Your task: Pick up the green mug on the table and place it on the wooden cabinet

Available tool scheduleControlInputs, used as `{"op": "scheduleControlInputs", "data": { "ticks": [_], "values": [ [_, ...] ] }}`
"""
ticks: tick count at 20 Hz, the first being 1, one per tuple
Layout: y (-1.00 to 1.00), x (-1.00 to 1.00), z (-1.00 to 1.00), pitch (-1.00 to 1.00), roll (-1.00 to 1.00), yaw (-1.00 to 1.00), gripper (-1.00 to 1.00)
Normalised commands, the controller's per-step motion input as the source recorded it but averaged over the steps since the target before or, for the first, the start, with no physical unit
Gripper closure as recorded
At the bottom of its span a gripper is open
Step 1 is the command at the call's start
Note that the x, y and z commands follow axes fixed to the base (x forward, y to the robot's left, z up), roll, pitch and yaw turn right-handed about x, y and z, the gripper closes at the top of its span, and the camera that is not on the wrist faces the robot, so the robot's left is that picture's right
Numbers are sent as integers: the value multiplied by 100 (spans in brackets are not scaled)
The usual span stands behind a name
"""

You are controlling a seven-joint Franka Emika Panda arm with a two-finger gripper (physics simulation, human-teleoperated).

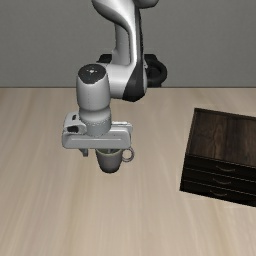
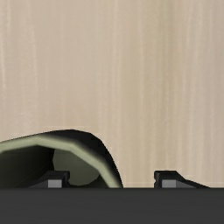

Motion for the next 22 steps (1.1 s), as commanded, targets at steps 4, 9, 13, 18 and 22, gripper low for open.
{"op": "scheduleControlInputs", "data": {
  "ticks": [4, 9, 13, 18, 22],
  "values": [
    [0, 0, 0, 0, 0, 0, 100],
    [0, 0, 80, 0, 0, 0, 100],
    [0, 0, 100, 0, 0, 0, 100],
    [0, 0, 100, 0, 0, 0, 100],
    [0, 0, 100, 0, 0, 0, 100]
  ]
}}
